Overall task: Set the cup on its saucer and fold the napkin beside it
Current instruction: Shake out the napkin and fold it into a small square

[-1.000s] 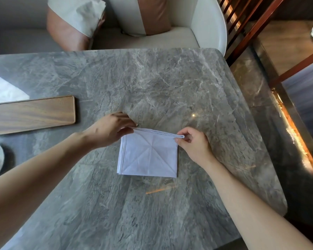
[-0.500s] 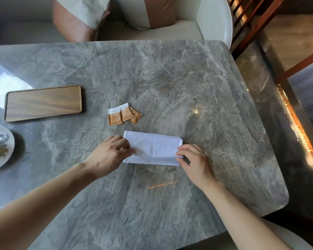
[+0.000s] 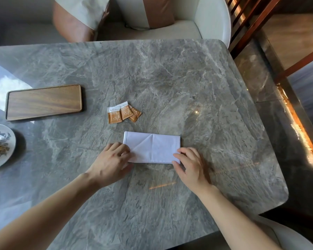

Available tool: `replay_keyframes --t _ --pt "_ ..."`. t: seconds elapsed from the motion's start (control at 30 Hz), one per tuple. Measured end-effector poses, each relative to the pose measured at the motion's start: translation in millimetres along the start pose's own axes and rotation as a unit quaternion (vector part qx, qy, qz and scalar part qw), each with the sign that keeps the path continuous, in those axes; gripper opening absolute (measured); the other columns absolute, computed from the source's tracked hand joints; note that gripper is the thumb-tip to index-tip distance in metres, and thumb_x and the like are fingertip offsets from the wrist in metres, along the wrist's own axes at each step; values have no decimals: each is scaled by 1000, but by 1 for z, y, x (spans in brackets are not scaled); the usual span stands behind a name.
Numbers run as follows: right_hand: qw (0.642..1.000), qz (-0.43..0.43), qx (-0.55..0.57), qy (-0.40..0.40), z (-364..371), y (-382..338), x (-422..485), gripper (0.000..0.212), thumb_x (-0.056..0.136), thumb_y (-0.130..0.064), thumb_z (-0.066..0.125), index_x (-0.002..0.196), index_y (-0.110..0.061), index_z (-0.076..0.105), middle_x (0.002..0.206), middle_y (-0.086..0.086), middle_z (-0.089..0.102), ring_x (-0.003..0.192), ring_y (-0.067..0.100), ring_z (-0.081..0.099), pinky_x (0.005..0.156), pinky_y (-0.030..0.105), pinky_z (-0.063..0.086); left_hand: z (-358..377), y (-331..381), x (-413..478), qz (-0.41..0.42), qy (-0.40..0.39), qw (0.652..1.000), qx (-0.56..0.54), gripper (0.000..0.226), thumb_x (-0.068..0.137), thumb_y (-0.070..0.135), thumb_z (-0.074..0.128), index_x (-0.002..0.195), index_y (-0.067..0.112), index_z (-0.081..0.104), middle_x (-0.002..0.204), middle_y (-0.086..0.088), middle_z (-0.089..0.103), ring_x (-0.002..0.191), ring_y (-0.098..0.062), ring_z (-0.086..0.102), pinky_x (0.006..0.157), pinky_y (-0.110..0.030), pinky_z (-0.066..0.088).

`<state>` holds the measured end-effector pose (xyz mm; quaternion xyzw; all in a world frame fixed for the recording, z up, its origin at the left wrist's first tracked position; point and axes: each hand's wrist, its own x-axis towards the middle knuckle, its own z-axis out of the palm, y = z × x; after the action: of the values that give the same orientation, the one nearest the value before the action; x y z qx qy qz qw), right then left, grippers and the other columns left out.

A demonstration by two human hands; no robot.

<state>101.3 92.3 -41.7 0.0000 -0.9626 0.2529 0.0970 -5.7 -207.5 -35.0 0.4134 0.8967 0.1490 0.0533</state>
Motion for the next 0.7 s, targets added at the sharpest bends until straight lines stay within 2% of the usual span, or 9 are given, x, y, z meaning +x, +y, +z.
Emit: replay_keyframes --t 0.07,0.1,0.17,0.23,0.33,0.47,0.7 --pt "999 30 -34 18 5 -8 9 32 92 -23 57 120 -11 66 127 7 63 117 28 57 92 45 48 -1 18 11 -37 30 999 -18 46 96 45 52 130 16 63 126 -7 60 119 -31 55 95 -42 44" --pt "997 53 -56 13 10 -16 16 40 93 -25 50 131 -14 59 139 5 57 129 25 50 100 42 42 0 31 20 -60 45 997 -36 52 99 45 47 138 12 57 139 -10 56 131 -32 49 104 -42 40" --pt "993 78 -88 -33 22 -33 30 54 96 -28 41 149 -17 38 159 0 35 148 18 27 112 38 24 6 56 42 -102 46 991 -69 60 104 41 37 152 6 40 161 -12 36 151 -30 27 121 -40 25" --pt "987 76 -113 -89 37 -45 38 60 99 -31 34 156 -16 23 165 -1 18 153 16 10 121 36 13 19 73 60 -135 15 988 -75 63 106 41 25 158 6 25 168 -12 15 157 -25 6 127 -40 12" --pt "971 100 -152 -152 53 -45 37 62 101 -38 20 158 -16 10 167 0 5 154 13 0 124 39 10 41 71 64 -175 -43 983 -30 66 104 42 12 161 10 10 170 -8 1 155 -19 -9 127 -37 -1" --pt "963 122 -178 -163 54 -32 29 69 101 -52 18 159 -16 3 168 0 -2 153 12 -5 124 42 6 54 53 55 -157 -62 985 34 66 106 46 9 162 11 3 170 -6 -4 156 -18 -10 127 -39 -4" --pt "955 166 -181 -164 37 -22 26 76 98 -55 20 158 -14 0 167 1 -6 154 14 -3 124 43 9 47 37 49 -160 -73 982 65 75 105 52 19 160 3 9 169 -14 3 157 -25 -2 127 -41 -1"
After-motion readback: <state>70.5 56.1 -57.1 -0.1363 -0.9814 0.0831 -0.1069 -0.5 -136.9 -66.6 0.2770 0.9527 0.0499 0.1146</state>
